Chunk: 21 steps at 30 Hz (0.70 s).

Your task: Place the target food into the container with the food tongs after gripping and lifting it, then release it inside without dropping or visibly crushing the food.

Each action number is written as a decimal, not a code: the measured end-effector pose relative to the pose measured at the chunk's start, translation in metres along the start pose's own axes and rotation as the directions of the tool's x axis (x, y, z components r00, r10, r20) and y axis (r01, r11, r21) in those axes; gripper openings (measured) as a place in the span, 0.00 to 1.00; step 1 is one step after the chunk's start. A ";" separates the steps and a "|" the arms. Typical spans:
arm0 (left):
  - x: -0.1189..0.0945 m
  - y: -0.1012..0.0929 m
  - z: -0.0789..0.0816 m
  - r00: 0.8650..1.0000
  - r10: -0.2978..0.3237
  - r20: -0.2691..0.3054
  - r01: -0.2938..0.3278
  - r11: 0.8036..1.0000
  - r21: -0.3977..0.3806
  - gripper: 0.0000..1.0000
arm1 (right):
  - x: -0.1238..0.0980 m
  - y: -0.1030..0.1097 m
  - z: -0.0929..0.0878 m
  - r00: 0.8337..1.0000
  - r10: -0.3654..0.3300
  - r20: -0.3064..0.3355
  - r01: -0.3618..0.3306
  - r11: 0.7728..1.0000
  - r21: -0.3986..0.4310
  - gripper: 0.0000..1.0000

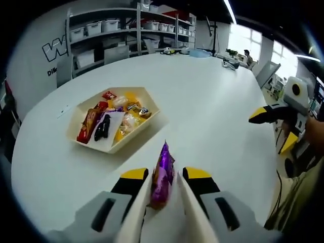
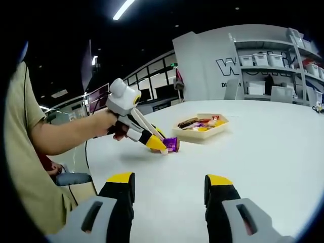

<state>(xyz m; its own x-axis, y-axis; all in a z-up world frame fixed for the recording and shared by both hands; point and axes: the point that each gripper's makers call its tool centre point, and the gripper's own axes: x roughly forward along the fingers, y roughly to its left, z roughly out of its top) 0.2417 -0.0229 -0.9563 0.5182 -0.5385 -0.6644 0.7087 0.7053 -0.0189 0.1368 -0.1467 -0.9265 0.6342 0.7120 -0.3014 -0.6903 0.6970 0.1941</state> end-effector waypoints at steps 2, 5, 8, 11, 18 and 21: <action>-0.002 0.001 0.002 1.000 0.002 0.004 -0.002 1.000 -0.001 0.25 | 0.000 0.001 -0.001 1.000 0.002 -0.003 -0.002 1.000 0.000 0.53; -0.003 0.002 0.002 1.000 0.005 0.003 -0.005 1.000 0.003 0.25 | 0.000 0.001 -0.001 1.000 0.003 -0.002 -0.003 1.000 0.001 0.53; -0.003 0.001 -0.001 1.000 0.000 -0.009 0.000 1.000 0.006 0.24 | 0.000 0.001 -0.001 1.000 0.003 -0.001 -0.003 1.000 0.000 0.53; -0.003 0.000 -0.001 1.000 -0.001 -0.007 0.002 1.000 0.013 0.24 | 0.000 0.002 -0.002 1.000 0.002 -0.002 -0.002 1.000 0.001 0.53; -0.003 -0.001 -0.002 1.000 -0.001 -0.006 0.001 1.000 0.022 0.21 | -0.001 0.001 -0.002 1.000 0.001 -0.002 -0.001 1.000 0.002 0.53; -0.004 -0.003 -0.001 1.000 -0.017 0.002 0.017 1.000 0.013 0.21 | -0.001 0.001 -0.003 1.000 0.002 -0.003 -0.002 1.000 0.003 0.53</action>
<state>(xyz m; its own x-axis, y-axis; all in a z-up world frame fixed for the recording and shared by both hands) 0.2372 -0.0225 -0.9541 0.5071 -0.5514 -0.6624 0.7234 0.6901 -0.0207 0.1344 -0.1464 -0.9290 0.6319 0.7131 -0.3037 -0.6906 0.6959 0.1972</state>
